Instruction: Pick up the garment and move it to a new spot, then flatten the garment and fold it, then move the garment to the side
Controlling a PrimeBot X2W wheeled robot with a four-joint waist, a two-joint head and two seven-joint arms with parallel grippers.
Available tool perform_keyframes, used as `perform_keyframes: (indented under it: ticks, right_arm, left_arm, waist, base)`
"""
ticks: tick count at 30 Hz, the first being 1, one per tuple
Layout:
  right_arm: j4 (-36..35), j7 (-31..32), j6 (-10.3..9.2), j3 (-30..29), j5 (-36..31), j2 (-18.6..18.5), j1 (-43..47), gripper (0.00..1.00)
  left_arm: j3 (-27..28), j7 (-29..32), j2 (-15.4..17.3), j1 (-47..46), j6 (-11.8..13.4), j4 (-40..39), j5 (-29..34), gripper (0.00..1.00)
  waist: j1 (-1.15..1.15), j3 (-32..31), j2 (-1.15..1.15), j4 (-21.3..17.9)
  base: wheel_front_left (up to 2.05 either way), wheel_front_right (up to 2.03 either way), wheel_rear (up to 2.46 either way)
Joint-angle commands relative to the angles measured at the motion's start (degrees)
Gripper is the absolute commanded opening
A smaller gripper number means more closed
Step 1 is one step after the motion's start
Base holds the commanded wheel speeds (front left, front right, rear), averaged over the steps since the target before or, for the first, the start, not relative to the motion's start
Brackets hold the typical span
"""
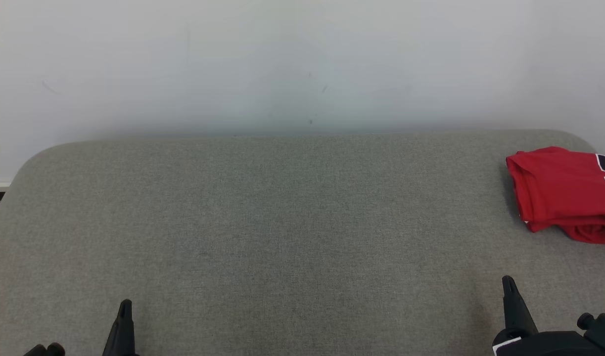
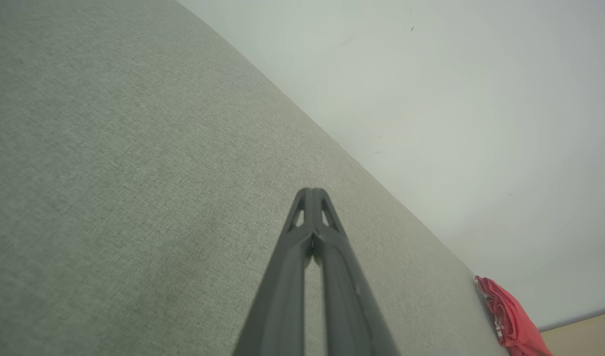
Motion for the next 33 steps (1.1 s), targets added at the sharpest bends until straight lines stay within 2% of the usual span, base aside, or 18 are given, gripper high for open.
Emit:
perform_keyframes:
  ticks: [1, 33]
  right_arm:
    - [-0.9, 0.4, -0.05, -0.4, 1.9, 0.0, -1.5, 0.00]
    - [-1.5, 6.0, -0.09, -2.6, 21.8, 1.2, -3.3, 0.00]
  left_arm:
    - [0.3, 0.4, 0.1, -1.7, 0.0, -0.9, -2.1, 0.00]
    - [0.7, 6.1, -0.2, -3.6, -0.1, -1.4, -23.9, 0.00]
  waist:
    - [0.00, 0.0, 0.00, 0.0]
    - [0.00, 0.9, 0.00, -0.8]
  base:
    - [0.00, 0.00, 0.00]
    - [0.00, 0.00, 0.00]
